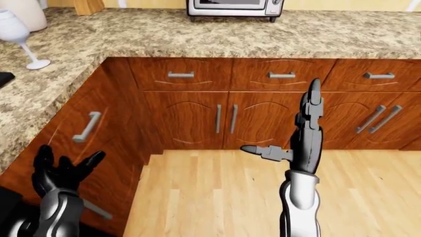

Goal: Close the right drawer.

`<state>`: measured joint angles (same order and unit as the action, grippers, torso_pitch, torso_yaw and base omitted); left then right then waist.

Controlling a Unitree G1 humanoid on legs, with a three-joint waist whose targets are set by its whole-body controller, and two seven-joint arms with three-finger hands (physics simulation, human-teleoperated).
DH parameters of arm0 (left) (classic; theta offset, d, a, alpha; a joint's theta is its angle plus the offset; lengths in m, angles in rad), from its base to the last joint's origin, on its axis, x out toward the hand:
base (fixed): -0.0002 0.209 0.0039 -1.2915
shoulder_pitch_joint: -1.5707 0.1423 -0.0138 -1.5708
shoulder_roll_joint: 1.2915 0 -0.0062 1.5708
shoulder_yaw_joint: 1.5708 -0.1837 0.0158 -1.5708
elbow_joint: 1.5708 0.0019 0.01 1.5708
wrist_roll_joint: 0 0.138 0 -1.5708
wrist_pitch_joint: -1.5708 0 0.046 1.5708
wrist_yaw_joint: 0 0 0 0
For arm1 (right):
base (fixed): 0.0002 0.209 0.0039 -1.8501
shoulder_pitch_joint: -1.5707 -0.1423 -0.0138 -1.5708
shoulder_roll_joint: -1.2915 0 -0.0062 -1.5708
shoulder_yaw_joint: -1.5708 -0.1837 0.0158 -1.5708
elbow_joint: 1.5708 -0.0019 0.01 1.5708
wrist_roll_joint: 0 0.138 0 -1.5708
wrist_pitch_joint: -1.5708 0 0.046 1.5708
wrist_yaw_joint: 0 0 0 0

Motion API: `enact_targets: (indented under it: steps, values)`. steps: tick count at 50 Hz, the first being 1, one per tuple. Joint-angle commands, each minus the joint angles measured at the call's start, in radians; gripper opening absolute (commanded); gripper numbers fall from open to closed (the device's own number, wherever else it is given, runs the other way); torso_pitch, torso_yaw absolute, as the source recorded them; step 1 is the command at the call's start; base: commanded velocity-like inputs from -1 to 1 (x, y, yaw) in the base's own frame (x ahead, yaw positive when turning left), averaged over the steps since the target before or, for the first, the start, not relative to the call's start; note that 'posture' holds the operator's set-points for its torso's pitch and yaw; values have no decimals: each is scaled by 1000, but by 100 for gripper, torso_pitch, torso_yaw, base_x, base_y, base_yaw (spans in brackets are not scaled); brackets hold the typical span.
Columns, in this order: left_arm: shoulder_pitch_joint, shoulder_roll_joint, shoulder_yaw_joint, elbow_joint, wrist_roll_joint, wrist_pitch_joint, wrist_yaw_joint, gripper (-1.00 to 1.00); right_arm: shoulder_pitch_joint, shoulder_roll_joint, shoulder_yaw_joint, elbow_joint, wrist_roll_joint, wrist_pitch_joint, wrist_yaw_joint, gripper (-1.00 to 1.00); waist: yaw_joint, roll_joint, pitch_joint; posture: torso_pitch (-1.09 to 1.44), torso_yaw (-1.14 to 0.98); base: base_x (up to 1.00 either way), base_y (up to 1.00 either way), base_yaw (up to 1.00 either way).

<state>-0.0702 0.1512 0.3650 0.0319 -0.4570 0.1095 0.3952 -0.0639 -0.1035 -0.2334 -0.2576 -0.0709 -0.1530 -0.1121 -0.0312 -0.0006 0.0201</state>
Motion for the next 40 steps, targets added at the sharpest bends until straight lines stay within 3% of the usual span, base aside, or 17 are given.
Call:
enact_targets:
  steps: [1,40]
  values:
    - [-21,35,66,-46,14,-90,35,100,-18,-8,-4,-39,-1,-27,-3,100,10,6,-22,0,0,0,0,0]
    - [-23,129,176,35,-64,-128,54,100,-17,-8,-2,-35,-5,-29,-2,100,9,7,-11,0,0,0,0,0]
